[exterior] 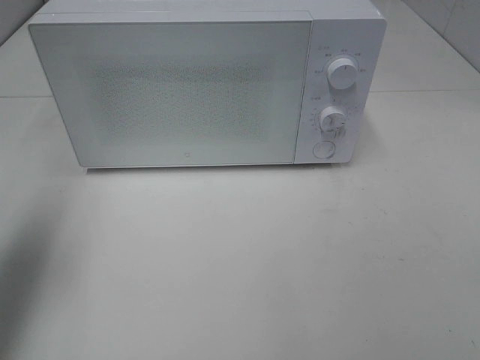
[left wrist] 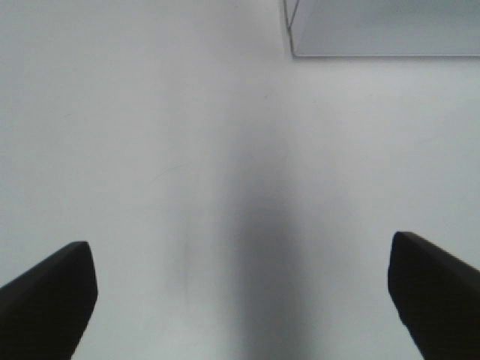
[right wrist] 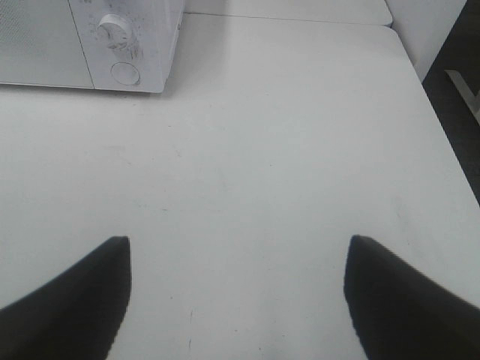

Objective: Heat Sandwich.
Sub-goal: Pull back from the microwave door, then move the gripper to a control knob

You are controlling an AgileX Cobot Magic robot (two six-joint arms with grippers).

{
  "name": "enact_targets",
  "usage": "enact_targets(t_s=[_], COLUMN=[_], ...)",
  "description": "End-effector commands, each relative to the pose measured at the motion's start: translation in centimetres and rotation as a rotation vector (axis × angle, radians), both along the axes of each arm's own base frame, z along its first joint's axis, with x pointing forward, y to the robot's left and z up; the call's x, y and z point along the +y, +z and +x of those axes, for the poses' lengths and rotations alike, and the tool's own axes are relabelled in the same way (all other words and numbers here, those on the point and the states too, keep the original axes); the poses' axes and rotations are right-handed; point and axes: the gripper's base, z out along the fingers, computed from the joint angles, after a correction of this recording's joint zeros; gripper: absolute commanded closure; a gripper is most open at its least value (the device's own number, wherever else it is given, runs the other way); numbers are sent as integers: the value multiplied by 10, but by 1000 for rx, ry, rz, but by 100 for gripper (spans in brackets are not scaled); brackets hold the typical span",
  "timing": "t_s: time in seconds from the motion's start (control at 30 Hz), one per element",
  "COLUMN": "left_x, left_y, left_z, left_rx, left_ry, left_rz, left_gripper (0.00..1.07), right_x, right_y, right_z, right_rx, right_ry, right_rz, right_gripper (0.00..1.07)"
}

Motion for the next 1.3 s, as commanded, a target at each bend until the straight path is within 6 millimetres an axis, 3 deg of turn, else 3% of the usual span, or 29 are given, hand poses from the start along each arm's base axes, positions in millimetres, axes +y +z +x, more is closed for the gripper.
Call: enact_targets(t_s=[0.03,0.33,0.37,0.7,1.3], left_x=[8,9,9,7,6], left_y=[5,-3,-4,-17,-8], left_z=[-16,-66,-79,-128,-181], left_rx=[27,59,54,-43,-340], left_ry=[30,28,21,5,12], left_rz=[14,32,39,43,45], left_gripper=[5,5,5,5,5], right_x=[0,0,0,0,0], right_y=[-1,-1,-1,-1,-1], right_z=[-3,-3,-3,-3,-3], right_rx=[-29,-29,-29,-29,-29], right_ry=[-11,-11,-11,-11,-11], right_rz=[10,10,10,10,10], right_gripper=[31,31,31,31,31])
